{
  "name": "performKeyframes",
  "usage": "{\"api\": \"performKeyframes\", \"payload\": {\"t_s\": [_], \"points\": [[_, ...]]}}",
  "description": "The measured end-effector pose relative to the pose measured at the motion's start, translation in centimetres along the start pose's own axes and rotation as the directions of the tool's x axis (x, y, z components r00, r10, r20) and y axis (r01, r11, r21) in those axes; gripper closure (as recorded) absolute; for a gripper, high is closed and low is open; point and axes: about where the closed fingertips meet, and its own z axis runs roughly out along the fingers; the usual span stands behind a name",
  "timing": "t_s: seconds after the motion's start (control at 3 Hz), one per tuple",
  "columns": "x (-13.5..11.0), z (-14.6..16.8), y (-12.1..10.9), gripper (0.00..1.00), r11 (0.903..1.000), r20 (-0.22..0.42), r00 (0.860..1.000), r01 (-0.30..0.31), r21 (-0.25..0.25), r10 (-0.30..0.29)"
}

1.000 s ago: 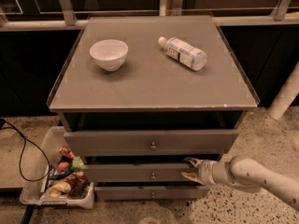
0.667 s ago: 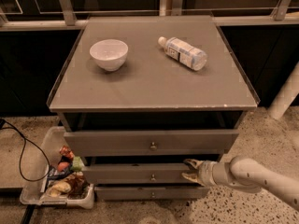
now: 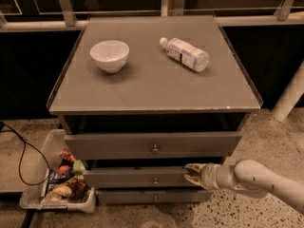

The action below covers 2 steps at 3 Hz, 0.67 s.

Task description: Open middle drawer

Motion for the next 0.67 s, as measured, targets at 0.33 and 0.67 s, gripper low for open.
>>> {"api": "performKeyframes", "payload": {"t_s": [0.33,0.67], "points": [[0.0,0.0,0.0,0.81,1.0,0.0,1.0,0.0,0.0,0.0],[0.02,0.02,0.02,0.58,1.0,0.0,1.0,-0.001,0.0,0.001]]}}
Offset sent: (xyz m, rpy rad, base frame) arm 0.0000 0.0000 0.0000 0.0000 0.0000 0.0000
